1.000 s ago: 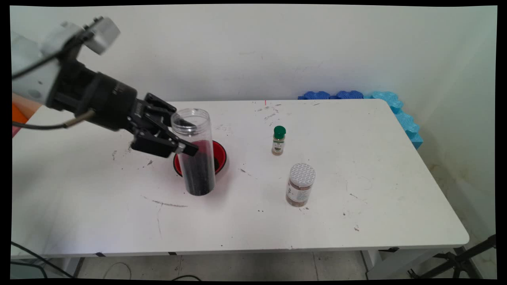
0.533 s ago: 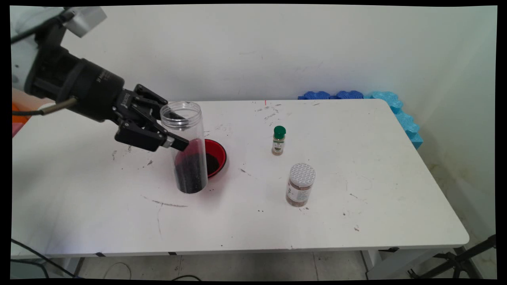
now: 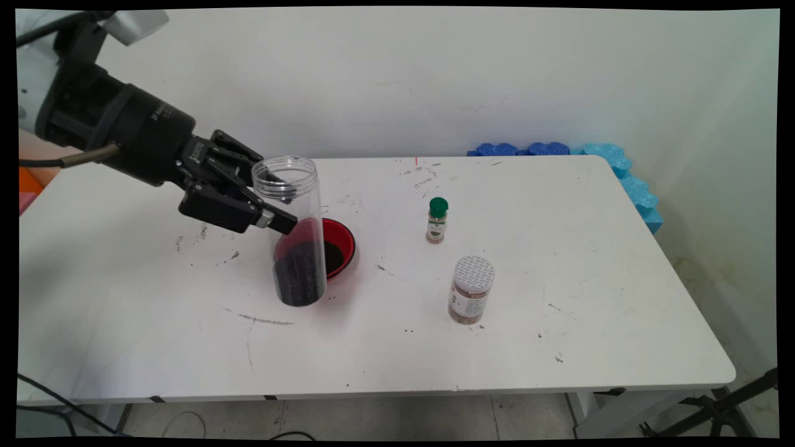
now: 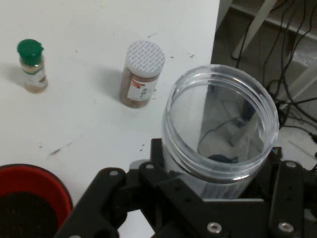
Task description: Pour the black seasoning powder in the red bowl
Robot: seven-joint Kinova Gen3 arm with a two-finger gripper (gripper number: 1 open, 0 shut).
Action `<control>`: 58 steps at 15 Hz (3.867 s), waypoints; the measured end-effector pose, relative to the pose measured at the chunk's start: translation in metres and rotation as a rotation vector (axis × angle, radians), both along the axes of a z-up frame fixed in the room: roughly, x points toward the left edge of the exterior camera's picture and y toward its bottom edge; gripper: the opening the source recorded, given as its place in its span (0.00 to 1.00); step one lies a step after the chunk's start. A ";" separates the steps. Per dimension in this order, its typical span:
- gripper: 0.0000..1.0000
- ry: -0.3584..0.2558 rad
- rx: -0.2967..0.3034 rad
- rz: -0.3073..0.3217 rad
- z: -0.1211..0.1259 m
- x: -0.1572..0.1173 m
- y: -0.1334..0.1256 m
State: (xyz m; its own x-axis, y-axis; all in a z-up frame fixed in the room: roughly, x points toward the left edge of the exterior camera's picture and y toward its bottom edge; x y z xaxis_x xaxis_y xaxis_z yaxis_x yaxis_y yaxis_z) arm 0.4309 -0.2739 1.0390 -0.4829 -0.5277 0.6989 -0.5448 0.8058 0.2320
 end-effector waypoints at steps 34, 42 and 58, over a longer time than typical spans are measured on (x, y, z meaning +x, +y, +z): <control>0.00 0.385 0.694 0.626 -0.072 -0.022 -0.050; 0.00 0.511 0.891 0.867 -0.092 -0.015 -0.066; 0.00 0.643 1.089 1.157 -0.124 0.007 -0.078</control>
State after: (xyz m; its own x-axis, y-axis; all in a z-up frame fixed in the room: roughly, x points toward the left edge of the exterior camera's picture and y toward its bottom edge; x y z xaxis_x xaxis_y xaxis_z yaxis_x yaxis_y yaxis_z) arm 0.4374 -0.3519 0.9153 0.6571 -0.7009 -0.2774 -0.2929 -0.5765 0.7628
